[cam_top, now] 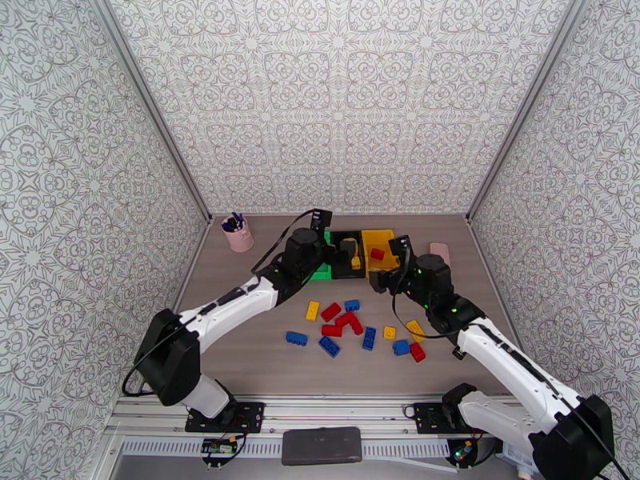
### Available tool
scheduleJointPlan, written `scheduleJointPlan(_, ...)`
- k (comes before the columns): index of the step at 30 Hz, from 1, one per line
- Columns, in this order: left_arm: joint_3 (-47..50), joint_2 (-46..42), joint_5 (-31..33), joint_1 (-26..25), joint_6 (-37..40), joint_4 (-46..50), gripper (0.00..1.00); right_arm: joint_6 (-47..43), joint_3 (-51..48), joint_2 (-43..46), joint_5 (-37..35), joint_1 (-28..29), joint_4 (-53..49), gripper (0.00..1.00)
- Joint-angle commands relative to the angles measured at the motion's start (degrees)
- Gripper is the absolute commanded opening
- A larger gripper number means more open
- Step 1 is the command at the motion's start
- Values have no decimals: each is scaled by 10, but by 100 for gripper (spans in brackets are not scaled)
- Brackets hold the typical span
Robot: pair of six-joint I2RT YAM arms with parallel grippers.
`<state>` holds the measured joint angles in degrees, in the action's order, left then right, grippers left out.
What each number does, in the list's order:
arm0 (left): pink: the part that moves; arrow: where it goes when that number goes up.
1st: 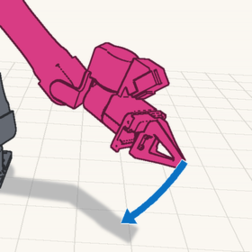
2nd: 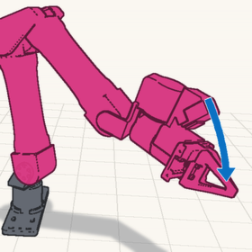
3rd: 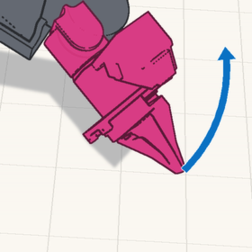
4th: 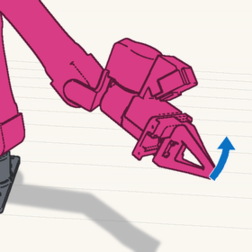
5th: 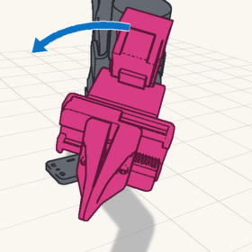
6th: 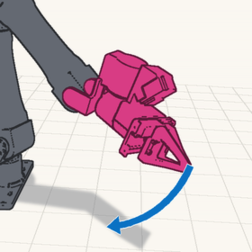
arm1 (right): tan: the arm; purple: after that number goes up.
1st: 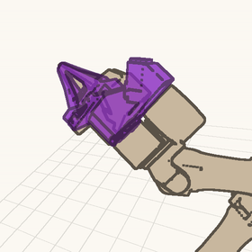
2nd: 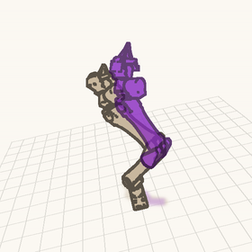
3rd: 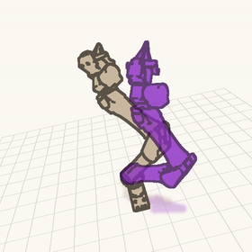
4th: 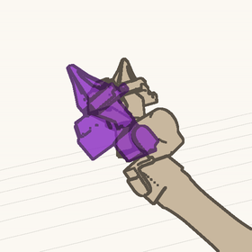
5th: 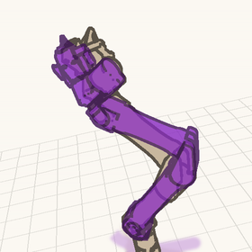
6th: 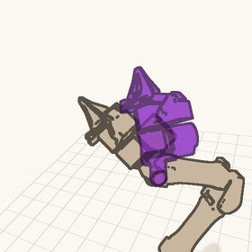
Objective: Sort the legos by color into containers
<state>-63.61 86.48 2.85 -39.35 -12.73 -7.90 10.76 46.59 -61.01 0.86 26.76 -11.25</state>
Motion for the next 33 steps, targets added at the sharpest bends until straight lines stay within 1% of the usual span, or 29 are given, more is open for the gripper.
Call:
scheduleJointPlan(1, 45, -44, -79, -9, 84, 20, 100, 79, 15, 9, -43, -4, -113, 86)
scheduleJointPlan(3, 69, -77, -141, -11, 116, 47, 100, 89, 24, 7, -54, -3, -159, 86)
scheduleJointPlan(8, 142, -162, -256, -12, 165, 65, 100, 120, 48, -27, -69, -3, -249, 86)
scheduleJointPlan(12, 185, -220, -312, -17, 215, 85, 99, 173, 44, -38, -82, -1, -336, 86)
scheduleJointPlan(16, 198, -237, -382, -13, 258, 114, 100, 192, 6, -30, -65, 21, -380, 83)
scheduleJointPlan(18, 194, -231, -415, -10, 264, 129, 100, 194, -1, -36, -55, 32, -403, 82)
scheduleJointPlan(20, 188, -222, -446, -4, 261, 138, 100, 194, 1, -55, -43, 44, -427, 77)
scheduleJointPlan(23, 188, -211, -468, 3, 256, 134, 100, 196, 5, -90, -34, 61, -438, 71)
scheduleJointPlan(26, 189, -207, -475, 5, 258, 132, 100, 193, 11, -126, -33, 66, -443, 67)
scheduleJointPlan(33, 191, -211, -484, 14, 262, 136, 100, 178, 18, -171, -37, 67, -447, 66)
